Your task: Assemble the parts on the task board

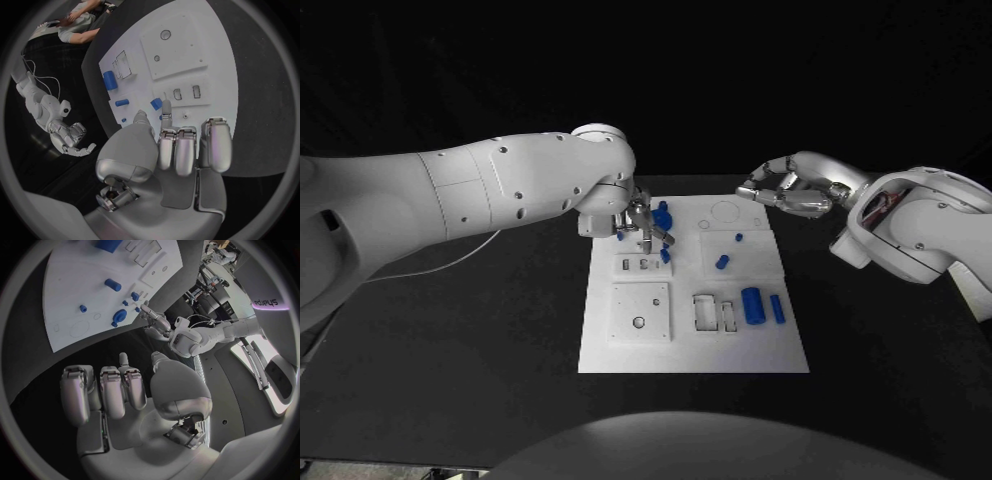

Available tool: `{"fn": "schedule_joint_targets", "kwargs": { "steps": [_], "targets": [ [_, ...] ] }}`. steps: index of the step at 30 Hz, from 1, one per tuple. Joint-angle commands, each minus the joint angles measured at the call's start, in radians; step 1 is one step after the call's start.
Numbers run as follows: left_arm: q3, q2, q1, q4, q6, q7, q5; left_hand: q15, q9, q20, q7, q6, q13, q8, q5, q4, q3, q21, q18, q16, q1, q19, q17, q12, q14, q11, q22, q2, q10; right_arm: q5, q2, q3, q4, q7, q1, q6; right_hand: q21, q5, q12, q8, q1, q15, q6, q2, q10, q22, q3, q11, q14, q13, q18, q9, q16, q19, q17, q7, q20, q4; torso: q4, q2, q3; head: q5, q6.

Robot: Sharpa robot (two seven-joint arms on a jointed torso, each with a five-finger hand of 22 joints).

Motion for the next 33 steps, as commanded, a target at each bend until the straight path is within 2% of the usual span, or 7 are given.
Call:
{"fn": "schedule_joint_targets", "kwargs": {
  "steps": [1,13,19,23,26,33],
  "targets": [
    [0.001,0.009,-0.005,-0.007,-0.027,-0.165,0.001,0.002,0.002,-0.003,0.0,0.007,0.259,-0.008,0.005,0.003,0.005,-0.007,0.001,0.002,0.017,-0.008,0.263,-0.003,0.11,0.002,0.034,0.005,0.108,0.003,0.004,0.0,-0.003,0.014,-0.002,0.025,-0.004,0.006,0.0,0.003,0.008,0.005,-0.001,0.003,0.104,0.235,-0.006,0.002,0.102,0.263,0.0,-0.001,0.003,0.045,0.264,0.004,0.005,-0.001,0.0015,-0.001,0.0007,0.0,0.0],
    [0.001,0.026,-0.02,-0.029,-0.044,-0.156,0.026,0.004,0.012,-0.001,0.002,0.009,0.259,-0.023,0.003,0.008,0.011,-0.017,0.004,0.002,0.022,-0.019,0.263,-0.003,0.11,0.004,0.021,0.0,0.108,0.004,0.007,0.0,-0.011,0.012,-0.006,0.032,-0.007,0.008,0.0,0.003,0.011,0.005,-0.001,0.004,0.104,0.233,-0.006,0.002,0.102,0.263,0.001,-0.002,0.003,0.042,0.264,0.005,0.005,-0.002,0.0037,-0.003,0.0011,-0.004,0.0],
    [0.001,0.035,-0.029,-0.042,-0.045,-0.156,0.028,0.006,0.019,0.001,0.003,0.012,0.259,-0.031,-0.009,0.007,0.016,-0.022,0.006,0.002,0.031,-0.025,0.263,-0.003,0.11,0.005,0.015,-0.007,0.108,0.008,0.006,-0.001,-0.013,0.013,-0.007,0.036,-0.009,0.009,0.0,0.003,0.013,0.006,-0.001,0.005,0.104,0.232,-0.007,0.003,0.102,0.263,0.002,-0.002,0.003,0.04,0.264,0.005,0.005,-0.002,0.0046,-0.003,0.0006,-0.01,0.0],
    [0.001,0.042,-0.033,-0.053,-0.048,-0.156,0.029,0.005,0.035,0.001,-0.001,0.027,0.259,-0.027,-0.013,0.008,0.021,-0.023,0.006,0.002,0.034,-0.026,0.263,-0.003,0.11,0.003,0.015,-0.009,0.108,0.009,0.005,-0.001,-0.011,0.015,-0.008,0.038,-0.01,0.01,0.0,0.003,0.016,0.006,-0.001,0.006,0.104,0.232,-0.007,0.003,0.102,0.263,0.002,-0.002,0.003,0.039,0.264,0.005,0.005,-0.002,0.007,-0.004,-0.0003,-0.015,0.0],
    [0.001,0.047,-0.035,-0.062,-0.048,-0.156,0.029,0.003,0.046,0.0,-0.004,0.033,0.259,-0.023,-0.013,0.008,0.024,-0.024,0.006,0.002,0.036,-0.026,0.263,-0.003,0.11,0.001,0.015,-0.011,0.108,0.01,0.005,-0.001,-0.01,0.015,-0.008,0.038,-0.01,0.01,0.0,0.003,0.016,0.006,-0.001,0.006,0.104,0.232,-0.007,0.003,0.102,0.263,0.002,-0.002,0.003,0.039,0.264,0.005,0.005,-0.002,0.007,-0.005,0.0007,-0.015,0.0],
    [0.001,0.055,-0.038,-0.075,-0.045,-0.154,0.03,0.001,0.076,-0.002,-0.007,0.034,0.259,-0.018,-0.011,0.01,0.033,-0.033,0.009,0.002,0.039,-0.035,0.263,-0.003,0.11,-0.002,0.004,-0.012,0.108,0.01,0.005,-0.001,-0.011,0.014,-0.008,0.041,-0.013,0.01,0.0,0.004,0.017,0.006,0.0,0.007,0.104,0.231,-0.007,0.003,0.102,0.263,0.003,-0.002,0.003,0.036,0.264,0.005,0.006,-0.002,0.0086,-0.006,0.0005,-0.013,0.0]
  ]
}}
